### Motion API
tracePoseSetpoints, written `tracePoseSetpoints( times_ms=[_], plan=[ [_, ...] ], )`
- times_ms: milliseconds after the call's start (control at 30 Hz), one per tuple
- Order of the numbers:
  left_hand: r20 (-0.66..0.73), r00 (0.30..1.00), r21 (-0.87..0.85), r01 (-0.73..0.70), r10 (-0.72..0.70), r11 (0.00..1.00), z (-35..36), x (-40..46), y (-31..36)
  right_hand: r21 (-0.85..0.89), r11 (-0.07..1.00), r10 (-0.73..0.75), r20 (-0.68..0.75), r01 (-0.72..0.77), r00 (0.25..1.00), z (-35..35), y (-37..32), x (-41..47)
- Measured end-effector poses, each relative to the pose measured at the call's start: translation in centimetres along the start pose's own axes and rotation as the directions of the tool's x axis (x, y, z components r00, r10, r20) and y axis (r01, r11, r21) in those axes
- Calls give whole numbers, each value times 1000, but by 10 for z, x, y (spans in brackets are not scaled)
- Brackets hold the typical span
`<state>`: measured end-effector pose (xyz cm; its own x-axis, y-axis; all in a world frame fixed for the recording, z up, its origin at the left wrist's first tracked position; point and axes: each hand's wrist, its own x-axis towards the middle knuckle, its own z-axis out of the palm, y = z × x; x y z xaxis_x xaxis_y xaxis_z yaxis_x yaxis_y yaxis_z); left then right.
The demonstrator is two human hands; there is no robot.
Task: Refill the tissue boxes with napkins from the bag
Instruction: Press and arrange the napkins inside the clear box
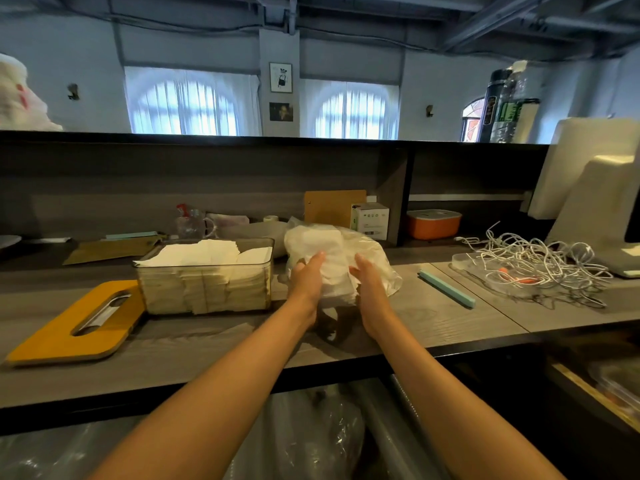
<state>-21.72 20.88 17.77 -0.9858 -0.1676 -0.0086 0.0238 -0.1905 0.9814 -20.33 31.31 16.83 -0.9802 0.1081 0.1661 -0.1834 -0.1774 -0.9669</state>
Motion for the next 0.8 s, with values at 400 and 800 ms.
tracePoseSetpoints(
  times_ms=[400,800],
  plan=[
    [48,988,-117,-141,147,983,-41,-9,3,-295,945,-101,140,139,985,-4,3,-4],
    [-4,993,246,-114,119,963,-40,-12,-3,-375,924,-43,95,75,995,4,4,-7]
  ],
)
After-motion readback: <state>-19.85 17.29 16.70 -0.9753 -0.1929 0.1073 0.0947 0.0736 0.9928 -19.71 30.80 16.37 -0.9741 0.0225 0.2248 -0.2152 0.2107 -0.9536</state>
